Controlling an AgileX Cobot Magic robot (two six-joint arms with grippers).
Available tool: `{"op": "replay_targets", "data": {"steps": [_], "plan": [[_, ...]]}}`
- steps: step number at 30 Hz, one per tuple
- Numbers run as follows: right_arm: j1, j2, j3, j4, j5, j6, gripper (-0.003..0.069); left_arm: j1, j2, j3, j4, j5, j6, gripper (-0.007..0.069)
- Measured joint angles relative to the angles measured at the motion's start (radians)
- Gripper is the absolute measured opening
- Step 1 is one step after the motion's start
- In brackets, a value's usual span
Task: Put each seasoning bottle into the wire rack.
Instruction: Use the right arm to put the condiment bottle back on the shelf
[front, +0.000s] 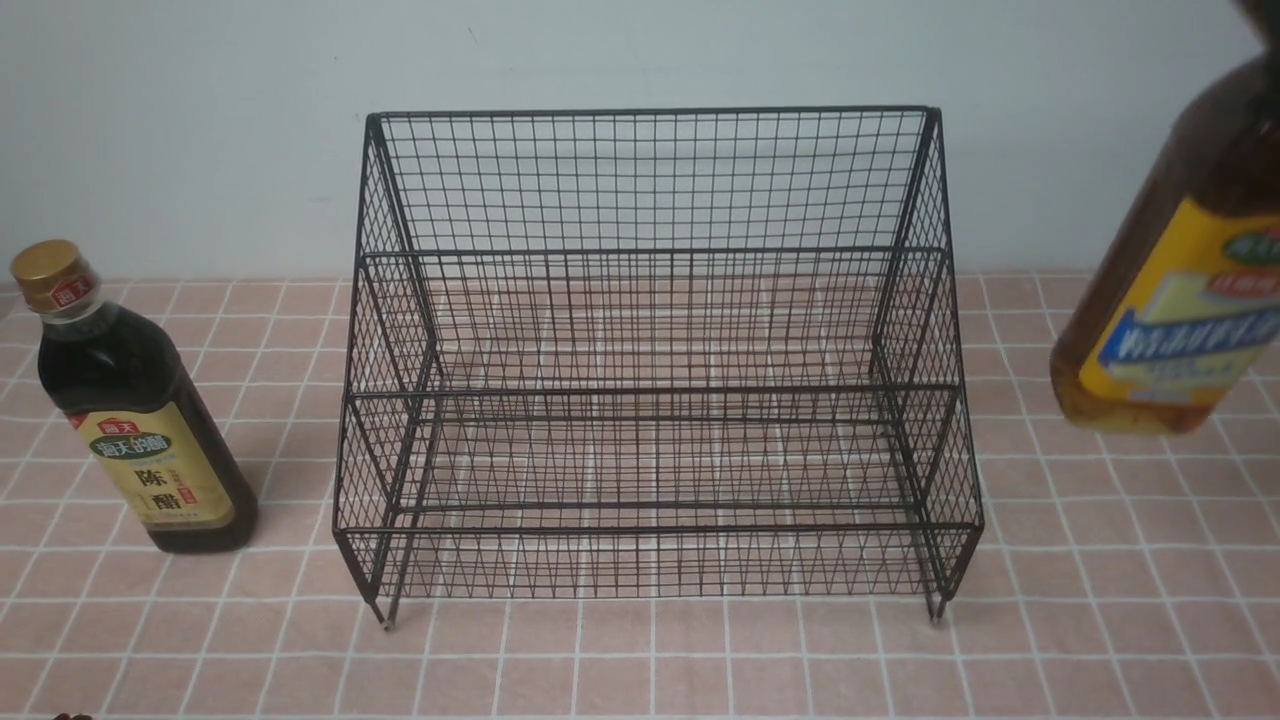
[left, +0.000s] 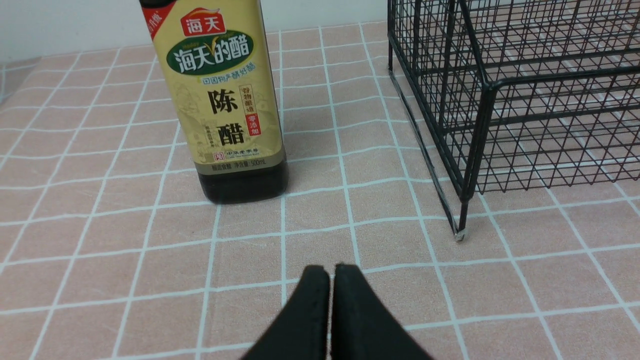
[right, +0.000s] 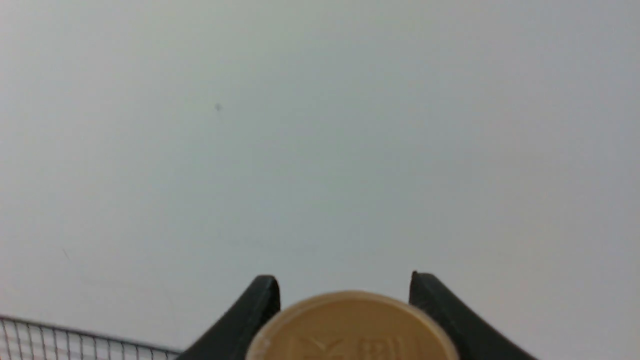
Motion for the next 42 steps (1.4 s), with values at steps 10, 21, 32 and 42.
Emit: {"op": "replay_targets", "data": {"steps": [10, 21, 32, 42], "plan": [[0.0, 0.036, -0.095, -0.262, -0.267, 0.295, 0.0313, 0.0, 0.0, 0.0, 0.0, 0.0, 0.0, -0.0007], [0.0, 0.246, -0.218, -0.425, -0.431, 0.518, 0.0313, 0.0, 0.0, 0.0, 0.0, 0.0, 0.0, -0.0007], [0.072, 0.45, -0.354, -0.461, -0.448, 0.545, 0.0313, 0.0, 0.0, 0.0, 0.0, 0.0, 0.0, -0.0007], [0.084, 0.535, -0.406, -0.441, -0.336, 0.565, 0.0313, 0.0, 0.0, 0.0, 0.0, 0.0, 0.0, -0.0007]]}}
